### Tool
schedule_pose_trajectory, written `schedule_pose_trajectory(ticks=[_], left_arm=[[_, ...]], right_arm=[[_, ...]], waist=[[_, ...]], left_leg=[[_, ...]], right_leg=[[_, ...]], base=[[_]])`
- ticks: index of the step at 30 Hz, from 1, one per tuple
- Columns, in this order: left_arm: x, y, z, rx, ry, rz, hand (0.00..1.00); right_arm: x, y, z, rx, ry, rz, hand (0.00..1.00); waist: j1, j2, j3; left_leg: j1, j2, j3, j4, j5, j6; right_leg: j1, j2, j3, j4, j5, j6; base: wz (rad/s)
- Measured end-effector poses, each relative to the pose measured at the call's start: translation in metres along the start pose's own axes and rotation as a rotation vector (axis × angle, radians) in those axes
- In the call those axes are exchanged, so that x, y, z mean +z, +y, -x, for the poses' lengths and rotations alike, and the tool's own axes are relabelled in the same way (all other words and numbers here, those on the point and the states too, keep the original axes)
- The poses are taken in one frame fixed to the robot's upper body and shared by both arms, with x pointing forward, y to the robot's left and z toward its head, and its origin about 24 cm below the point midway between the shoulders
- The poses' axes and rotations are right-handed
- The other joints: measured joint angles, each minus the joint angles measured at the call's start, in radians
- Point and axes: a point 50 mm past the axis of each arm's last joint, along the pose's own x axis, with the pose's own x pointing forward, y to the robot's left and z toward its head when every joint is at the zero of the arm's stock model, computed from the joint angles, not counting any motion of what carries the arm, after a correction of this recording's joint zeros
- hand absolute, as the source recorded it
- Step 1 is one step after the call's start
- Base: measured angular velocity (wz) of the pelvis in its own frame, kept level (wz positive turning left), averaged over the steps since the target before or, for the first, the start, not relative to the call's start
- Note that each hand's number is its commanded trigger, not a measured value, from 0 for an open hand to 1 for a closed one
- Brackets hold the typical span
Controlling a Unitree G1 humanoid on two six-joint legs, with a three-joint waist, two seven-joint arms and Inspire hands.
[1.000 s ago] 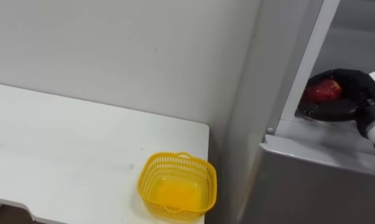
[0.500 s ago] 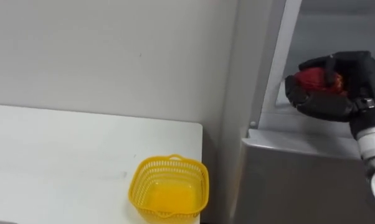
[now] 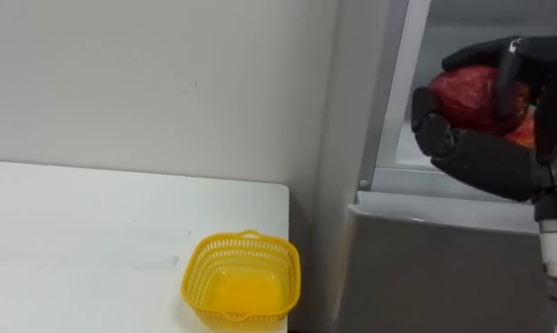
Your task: Retrieve from the upper fridge
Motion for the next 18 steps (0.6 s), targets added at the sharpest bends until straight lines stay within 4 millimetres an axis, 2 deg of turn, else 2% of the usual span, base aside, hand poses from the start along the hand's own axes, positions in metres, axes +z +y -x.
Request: schedule_pose_trajectory(ticks=[4,7,8,10,14,17,18], left_arm=[[0.002,-0.001,0.000,-0.003,-0.013,-0.004,0.00],[0.004,-0.001,0.000,-0.010,-0.024,-0.026,0.00],[0.006,-0.001,-0.001,-0.013,-0.032,-0.035,0.00],[0.011,-0.001,-0.002,-0.020,-0.048,-0.059,0.00],[0.015,-0.002,-0.003,-0.041,-0.063,-0.085,0.00],[0.014,0.000,-0.004,-0.054,-0.055,-0.090,0.00],[0.015,0.001,-0.004,-0.061,-0.057,-0.091,0.00]], right_arm=[[0.011,0.008,0.001,0.053,-0.059,0.003,1.00],[0.020,0.025,0.007,0.134,-0.098,-0.005,1.00],[0.022,0.033,0.010,0.186,-0.101,-0.016,1.00],[0.023,0.044,0.015,0.260,-0.098,-0.039,1.00],[0.026,0.062,0.023,0.396,-0.109,-0.036,1.00],[0.025,0.073,0.028,0.475,-0.133,0.022,1.00],[0.021,0.077,0.030,0.501,-0.121,0.035,1.00]], waist=[[0.002,0.003,-0.0009],[0.004,0.006,-0.0008],[0.009,0.002,-0.0032],[0.023,0.005,-0.0009],[0.054,-0.007,-0.0030],[0.071,-0.023,-0.0005],[0.083,-0.029,0.0031]], left_leg=[[-0.005,0.001,0.000,0.000,0.000,0.000],[-0.006,0.002,0.000,-0.001,0.000,0.000],[-0.006,0.002,0.001,-0.004,0.000,0.000],[-0.005,0.001,0.003,-0.007,0.000,0.000],[-0.003,0.000,-0.002,-0.008,0.000,0.000],[0.000,-0.002,-0.013,-0.007,0.000,0.000],[0.007,-0.001,-0.013,-0.007,0.000,0.000]], right_leg=[[-0.001,0.001,0.007,0.002,0.001,-0.001],[-0.003,0.003,0.011,0.004,0.000,-0.001],[-0.006,0.003,0.011,0.005,0.000,-0.001],[-0.008,0.003,0.013,0.008,0.000,-0.001],[-0.006,0.003,0.010,0.011,0.000,0.000],[0.007,0.002,0.001,0.001,0.001,-0.001],[0.013,0.003,0.000,0.000,0.001,-0.001]], base=[[0.00],[0.00],[0.00],[-0.02],[0.01],[0.09],[0.03]])
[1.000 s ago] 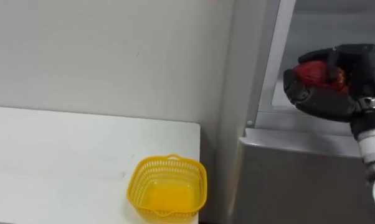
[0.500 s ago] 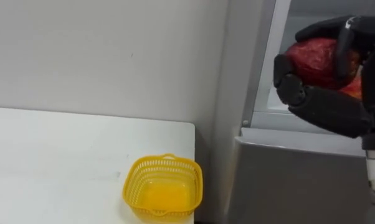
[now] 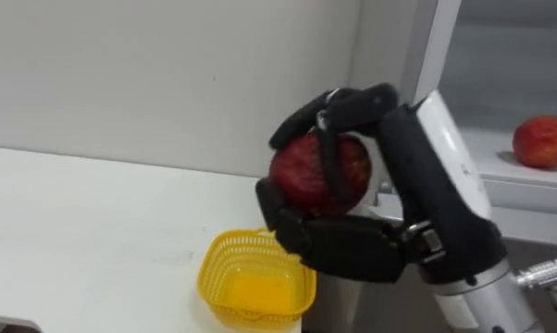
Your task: Retrieve from the upper fridge
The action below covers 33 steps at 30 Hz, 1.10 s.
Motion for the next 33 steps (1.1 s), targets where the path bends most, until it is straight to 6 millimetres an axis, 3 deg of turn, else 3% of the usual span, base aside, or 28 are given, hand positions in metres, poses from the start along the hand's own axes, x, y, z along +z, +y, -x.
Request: schedule_pose_trajectory(ticks=[3,7,9,15,19,21,23,33], left_arm=[[0.006,0.002,-0.002,-0.012,-0.015,-0.008,0.00],[0.010,0.005,-0.003,-0.008,-0.025,-0.010,0.00],[0.011,0.008,-0.003,0.001,-0.028,-0.010,0.00],[0.010,0.009,-0.003,0.003,-0.026,-0.011,0.00],[0.006,0.010,-0.003,0.005,-0.013,-0.014,0.00],[0.003,0.015,-0.003,0.012,-0.005,-0.023,0.00],[0.002,0.017,-0.003,0.015,-0.001,-0.025,0.00],[-0.001,0.017,-0.003,-0.009,0.023,-0.024,0.00]], right_arm=[[-0.013,0.011,0.002,0.063,0.056,0.047,1.00],[-0.029,0.022,-0.001,0.135,0.096,0.118,1.00],[-0.047,0.027,0.000,0.169,0.158,0.163,1.00],[-0.078,0.035,0.007,0.222,0.281,0.217,1.00],[-0.101,0.045,0.014,0.283,0.362,0.251,1.00],[-0.116,0.054,0.020,0.336,0.432,0.265,1.00],[-0.124,0.058,0.029,0.367,0.483,0.271,1.00],[-0.135,0.059,0.039,0.393,0.556,0.285,1.00]], waist=[[0.029,-0.013,0.0078],[0.046,-0.021,0.0112],[0.064,-0.029,0.0146],[0.113,-0.050,0.0137],[0.116,-0.057,0.0152],[0.121,-0.069,0.0222],[0.130,-0.077,0.0220],[0.150,-0.082,0.0201]], left_leg=[[-0.012,-0.003,-0.022,0.004,-0.001,0.000],[-0.039,-0.009,-0.044,0.016,-0.001,0.000],[-0.045,-0.012,-0.053,0.020,0.000,0.001],[-0.065,-0.016,-0.078,0.026,0.001,0.002],[-0.056,-0.018,-0.108,0.026,0.002,0.003],[-0.053,-0.019,-0.123,0.027,0.002,0.002],[-0.062,-0.021,-0.126,0.031,0.002,0.002],[-0.091,-0.031,-0.137,0.048,0.002,0.003]], right_leg=[[0.002,-0.001,-0.017,-0.001,0.000,0.000],[-0.014,-0.004,-0.030,-0.001,-0.001,0.001],[-0.014,-0.006,-0.045,-0.001,-0.001,0.002],[-0.031,-0.013,-0.078,0.000,-0.002,0.003],[-0.011,-0.017,-0.101,0.000,-0.002,0.004],[-0.001,-0.018,-0.120,-0.001,-0.004,0.006],[-0.005,-0.019,-0.124,-0.001,-0.004,0.006],[-0.015,-0.021,-0.135,-0.003,-0.005,0.009]], base=[[0.14],[0.15],[0.15],[0.11],[0.22],[0.18],[0.12],[0.02]])
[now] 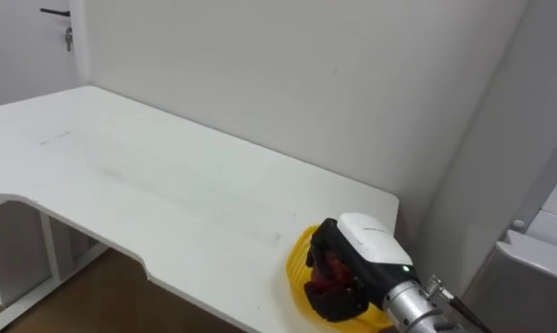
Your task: Retrieve from the upper fridge
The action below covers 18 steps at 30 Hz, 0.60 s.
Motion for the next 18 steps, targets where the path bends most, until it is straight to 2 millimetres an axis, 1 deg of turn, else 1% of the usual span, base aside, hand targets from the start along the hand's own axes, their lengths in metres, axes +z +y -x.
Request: schedule_pose_trajectory(ticks=[4,6,9,14,16,18], left_arm=[[0.000,0.001,0.000,-0.001,0.001,0.007,0.00],[-0.001,0.002,0.000,0.004,0.004,0.017,0.00],[-0.001,0.002,0.000,0.002,0.005,0.018,0.00],[-0.001,0.001,0.000,0.000,0.008,0.019,0.00],[-0.001,0.001,0.000,0.000,0.007,0.019,0.00],[-0.001,0.000,0.000,-0.001,0.007,0.020,0.00]], right_arm=[[-0.001,0.001,0.000,0.003,0.004,-0.001,1.00],[-0.005,0.003,0.001,0.012,0.021,0.000,1.00],[-0.011,0.007,0.002,0.030,0.049,0.000,1.00],[-0.013,0.007,0.003,0.033,0.056,-0.003,1.00],[-0.014,0.008,0.003,0.033,0.062,-0.014,0.00],[-0.014,0.007,0.003,0.030,0.066,-0.041,0.00]], waist=[[0.009,-0.001,-0.0005],[0.013,-0.005,-0.0038],[0.018,-0.007,-0.0054],[0.017,-0.005,-0.0037],[0.018,-0.003,-0.0027],[0.017,-0.001,-0.0007]], left_leg=[[-0.001,0.000,0.000,0.011,0.000,0.000],[-0.008,-0.002,-0.009,0.012,0.000,0.000],[-0.007,-0.002,-0.013,0.014,0.000,0.000],[-0.007,-0.001,-0.013,0.013,0.000,0.000],[-0.006,-0.001,-0.013,0.012,0.000,0.000],[-0.007,-0.001,-0.013,0.012,0.000,0.000]], right_leg=[[0.001,0.000,0.000,0.000,0.000,0.000],[0.001,0.000,-0.008,0.000,0.000,0.000],[0.002,-0.001,-0.011,0.001,0.000,0.000],[0.004,-0.001,-0.012,0.001,0.000,0.000],[0.005,-0.001,-0.013,0.001,0.000,0.000],[0.005,-0.002,-0.014,0.001,0.000,0.000]], base=[[0.00],[0.10],[0.06],[0.00],[0.00],[0.00]])
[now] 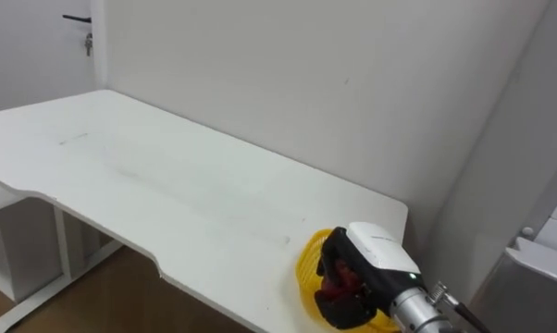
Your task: Retrieve from the upper fridge
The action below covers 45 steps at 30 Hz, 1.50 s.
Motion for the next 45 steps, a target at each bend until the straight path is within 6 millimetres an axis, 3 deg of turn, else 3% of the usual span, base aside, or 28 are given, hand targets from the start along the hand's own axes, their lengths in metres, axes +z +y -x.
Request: schedule_pose_trajectory(ticks=[37,41,45], left_arm=[[0.0051,0.0020,0.0032,0.033,-0.046,0.007,0.00],[0.0062,0.0016,0.0032,0.032,-0.050,0.007,0.00],[0.0059,0.0014,0.0033,0.031,-0.049,0.006,0.00]], right_arm=[[-0.0058,-0.0087,-0.0003,-0.032,0.027,-0.050,0.00],[-0.0058,-0.0092,-0.0004,-0.036,0.028,-0.065,0.00],[-0.0058,-0.0099,-0.0004,-0.048,0.029,-0.074,0.00]], waist=[[-0.002,0.014,0.0029],[-0.003,0.028,0.0017],[-0.003,0.044,-0.0050]], left_leg=[[-0.004,0.000,0.000,0.000,0.000,0.000],[-0.002,-0.001,0.001,0.000,0.000,0.000],[0.000,-0.001,-0.001,-0.001,0.000,0.000]], right_leg=[[-0.003,-0.005,-0.005,0.001,0.000,0.000],[-0.001,-0.006,-0.005,0.002,0.000,0.000],[0.000,-0.005,-0.005,0.002,0.000,0.000]], base=[[0.00],[0.00],[0.00]])
